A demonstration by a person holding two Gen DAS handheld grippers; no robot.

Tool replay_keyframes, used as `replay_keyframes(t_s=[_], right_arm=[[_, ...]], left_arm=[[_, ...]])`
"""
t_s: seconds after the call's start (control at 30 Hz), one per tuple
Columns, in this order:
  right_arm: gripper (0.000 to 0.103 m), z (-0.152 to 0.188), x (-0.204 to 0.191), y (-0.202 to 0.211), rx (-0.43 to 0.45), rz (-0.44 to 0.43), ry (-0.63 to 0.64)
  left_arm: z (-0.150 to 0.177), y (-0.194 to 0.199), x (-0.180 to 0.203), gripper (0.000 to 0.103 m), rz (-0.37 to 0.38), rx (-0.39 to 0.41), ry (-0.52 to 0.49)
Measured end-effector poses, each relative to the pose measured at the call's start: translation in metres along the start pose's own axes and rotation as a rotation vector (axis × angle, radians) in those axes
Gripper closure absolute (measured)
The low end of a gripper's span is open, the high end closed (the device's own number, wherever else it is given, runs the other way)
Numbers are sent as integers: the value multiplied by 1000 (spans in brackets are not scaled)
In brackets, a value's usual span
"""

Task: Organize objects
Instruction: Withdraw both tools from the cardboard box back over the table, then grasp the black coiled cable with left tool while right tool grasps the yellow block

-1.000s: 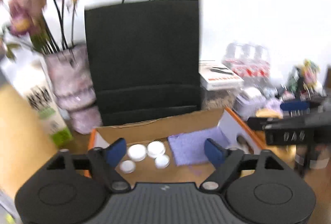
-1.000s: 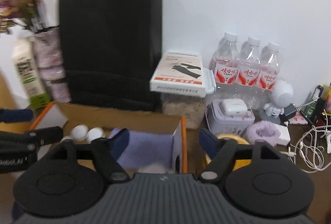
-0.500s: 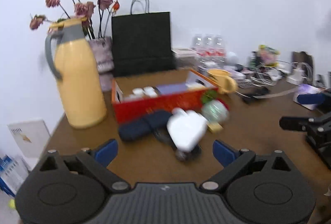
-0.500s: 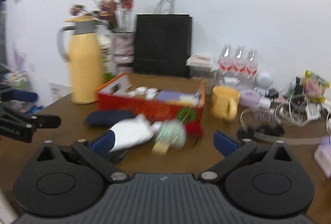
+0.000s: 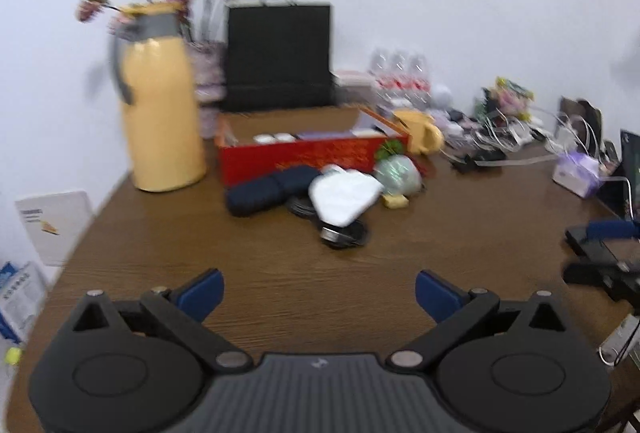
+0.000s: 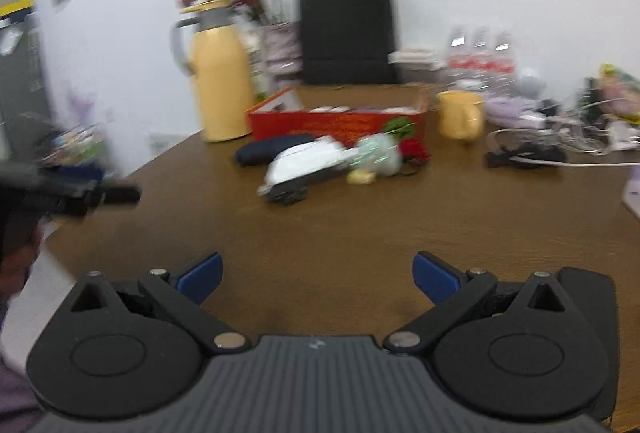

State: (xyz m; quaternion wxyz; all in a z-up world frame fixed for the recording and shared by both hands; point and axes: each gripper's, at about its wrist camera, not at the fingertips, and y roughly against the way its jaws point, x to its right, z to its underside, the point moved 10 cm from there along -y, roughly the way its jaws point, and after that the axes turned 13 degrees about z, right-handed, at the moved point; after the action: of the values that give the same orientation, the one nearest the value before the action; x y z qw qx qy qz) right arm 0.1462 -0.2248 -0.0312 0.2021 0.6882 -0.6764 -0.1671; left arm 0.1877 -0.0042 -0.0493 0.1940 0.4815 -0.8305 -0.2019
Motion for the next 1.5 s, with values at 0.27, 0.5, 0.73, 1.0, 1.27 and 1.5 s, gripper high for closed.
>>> replay_keyframes(t_s=[0.27, 0.5, 0.73, 1.0, 1.27, 1.5], right_arm=[[6, -10, -4, -85, -27, 112, 65], [47, -27, -7, -191, -132, 81, -24], [55, -46, -31, -253, -147, 86, 17], [71, -39, -35, -240, -139, 95, 36], [71, 20, -36, -119, -142, 6, 33], [71, 41, -29, -38, -97, 26, 38]], left_arm=[[-17, -123, -13, 7, 54, -26, 13], [-19, -186, -32, 29, 84, -94, 69], [-18, -186, -28, 54, 99, -81, 34], [-4, -140, -18, 54, 111, -102, 88], [12, -60, 6, 54, 81, -60, 52], [20, -29, 38, 54, 107, -35, 22]])
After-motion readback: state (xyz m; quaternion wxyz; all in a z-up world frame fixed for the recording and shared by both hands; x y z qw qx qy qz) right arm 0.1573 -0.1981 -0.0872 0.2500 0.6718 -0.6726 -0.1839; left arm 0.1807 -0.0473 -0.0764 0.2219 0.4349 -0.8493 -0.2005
